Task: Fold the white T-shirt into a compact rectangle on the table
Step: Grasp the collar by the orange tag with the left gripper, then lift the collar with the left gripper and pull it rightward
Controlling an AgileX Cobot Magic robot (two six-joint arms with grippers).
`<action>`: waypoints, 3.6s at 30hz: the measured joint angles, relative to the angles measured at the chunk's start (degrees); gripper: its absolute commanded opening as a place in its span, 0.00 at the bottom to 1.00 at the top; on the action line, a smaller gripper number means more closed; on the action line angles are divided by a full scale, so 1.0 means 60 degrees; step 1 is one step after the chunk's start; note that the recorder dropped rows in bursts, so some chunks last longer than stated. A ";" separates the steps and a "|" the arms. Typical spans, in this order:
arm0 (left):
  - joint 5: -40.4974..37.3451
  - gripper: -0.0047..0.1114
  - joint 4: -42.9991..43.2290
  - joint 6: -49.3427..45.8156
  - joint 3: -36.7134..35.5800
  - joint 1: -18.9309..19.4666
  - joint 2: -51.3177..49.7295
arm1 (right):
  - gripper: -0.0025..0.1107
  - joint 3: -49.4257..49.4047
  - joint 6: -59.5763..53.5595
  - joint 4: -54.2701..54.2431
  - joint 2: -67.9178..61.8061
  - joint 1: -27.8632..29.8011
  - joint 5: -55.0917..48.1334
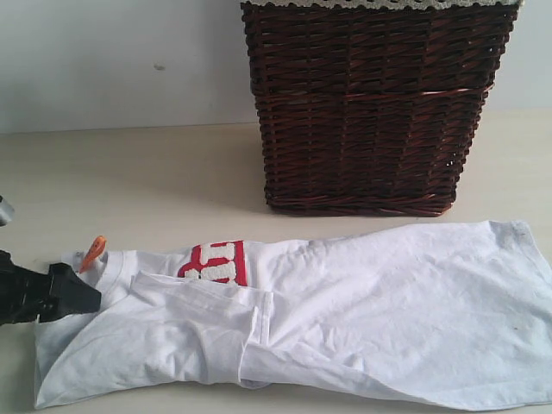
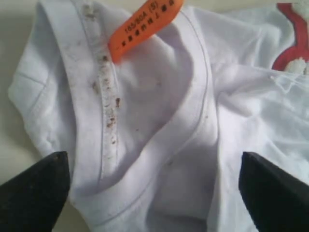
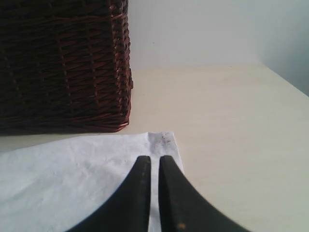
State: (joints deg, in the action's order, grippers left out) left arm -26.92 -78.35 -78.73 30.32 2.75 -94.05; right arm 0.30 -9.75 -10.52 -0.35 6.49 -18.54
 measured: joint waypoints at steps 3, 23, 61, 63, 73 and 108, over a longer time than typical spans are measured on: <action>0.0001 0.82 -0.0095 -0.0034 0.0000 0.0000 -0.0150 | 0.08 0.0000 0.0000 0.0000 0.0000 0.0000 0.0000; 0.0746 0.82 -0.0030 -0.0042 -0.0117 0.0000 0.0138 | 0.08 0.0000 0.0000 0.0000 0.0000 0.0000 0.0000; 0.0513 0.04 -0.0233 -0.0316 0.0075 -0.0872 -0.0240 | 0.08 0.0000 0.0000 0.0000 0.0000 0.0000 0.0000; 0.0498 0.04 0.0036 -0.0142 0.0075 -0.0548 0.0093 | 0.08 0.0000 0.0000 0.0000 0.0000 0.0000 0.0000; 0.0263 0.04 0.0427 0.0033 0.0075 0.1450 0.0425 | 0.08 0.0000 0.0000 0.0000 0.0000 0.0000 0.0000; -0.2411 0.04 -0.2482 -0.2107 0.0557 0.3513 0.1375 | 0.08 0.0000 0.0000 0.0000 0.0000 0.0000 0.0000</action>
State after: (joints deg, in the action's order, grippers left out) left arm -41.39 -93.24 -91.37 33.66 23.82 -85.80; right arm 0.30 -9.75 -10.52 -0.35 6.49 -18.54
